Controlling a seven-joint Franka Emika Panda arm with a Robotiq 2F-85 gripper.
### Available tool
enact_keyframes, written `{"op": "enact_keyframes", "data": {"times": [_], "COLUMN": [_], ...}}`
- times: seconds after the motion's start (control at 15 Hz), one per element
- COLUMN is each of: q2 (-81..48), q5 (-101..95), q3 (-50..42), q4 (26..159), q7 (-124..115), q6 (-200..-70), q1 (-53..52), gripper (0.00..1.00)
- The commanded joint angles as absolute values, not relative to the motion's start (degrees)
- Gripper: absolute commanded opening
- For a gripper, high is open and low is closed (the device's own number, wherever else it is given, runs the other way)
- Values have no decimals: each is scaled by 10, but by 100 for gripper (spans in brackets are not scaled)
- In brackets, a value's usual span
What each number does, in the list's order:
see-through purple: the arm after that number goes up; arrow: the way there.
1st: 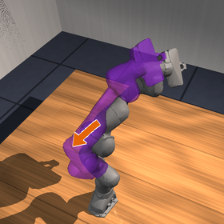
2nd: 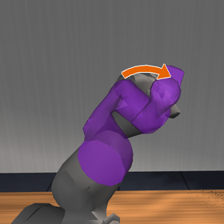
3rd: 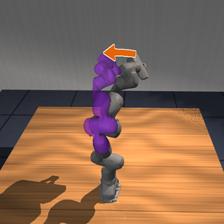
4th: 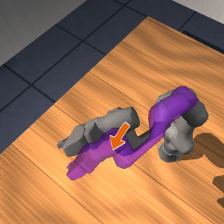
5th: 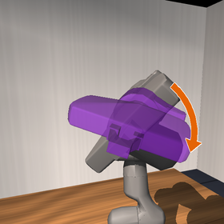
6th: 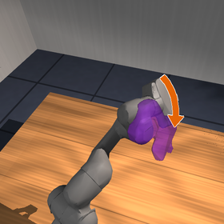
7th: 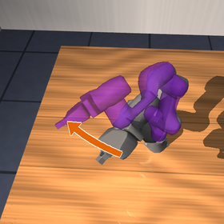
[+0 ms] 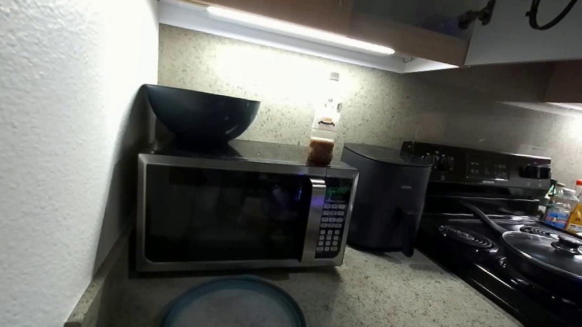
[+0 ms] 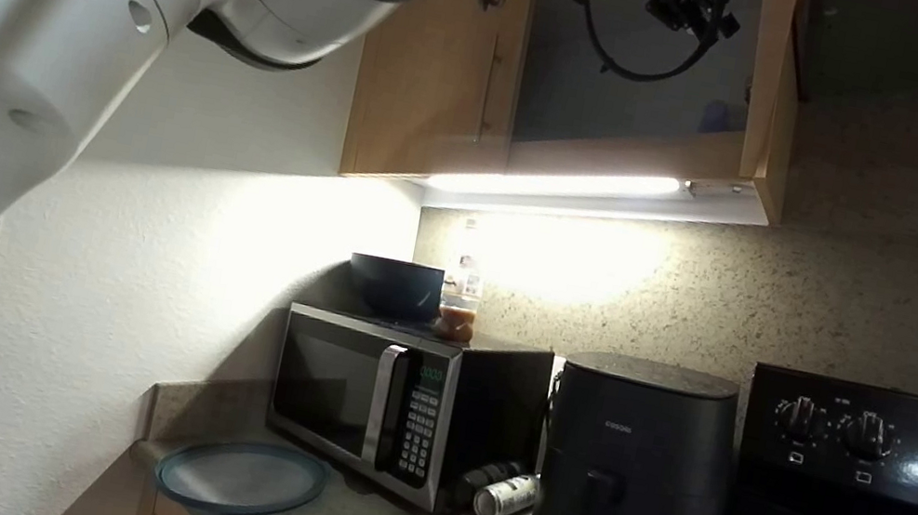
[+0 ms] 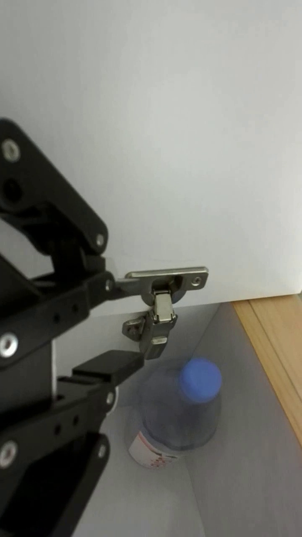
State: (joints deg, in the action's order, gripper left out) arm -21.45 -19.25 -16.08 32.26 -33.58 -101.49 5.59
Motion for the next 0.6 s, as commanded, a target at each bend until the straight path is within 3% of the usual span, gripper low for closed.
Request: {"op": "enact_keyframes", "data": {"times": [0.0, 0.13, 0.2, 0.27, 0.47, 0.53], "q2": [-217, -221, -222, -224, -234, -238], "q5": [-193, -193, -193, -184, -145, -132], "q3": [-161, -161, -161, -157, -143, -140], "q4": [322, 321, 320, 322, 327, 328], "q7": [-336, -336, -336, -335, -330, -328], "q6": [-1015, -1016, -1016, -1014, -1003, -1000], "q1": [54, 52, 52, 55, 68, 72], "gripper": [45, 57, 83, 83, 99, 99]}}
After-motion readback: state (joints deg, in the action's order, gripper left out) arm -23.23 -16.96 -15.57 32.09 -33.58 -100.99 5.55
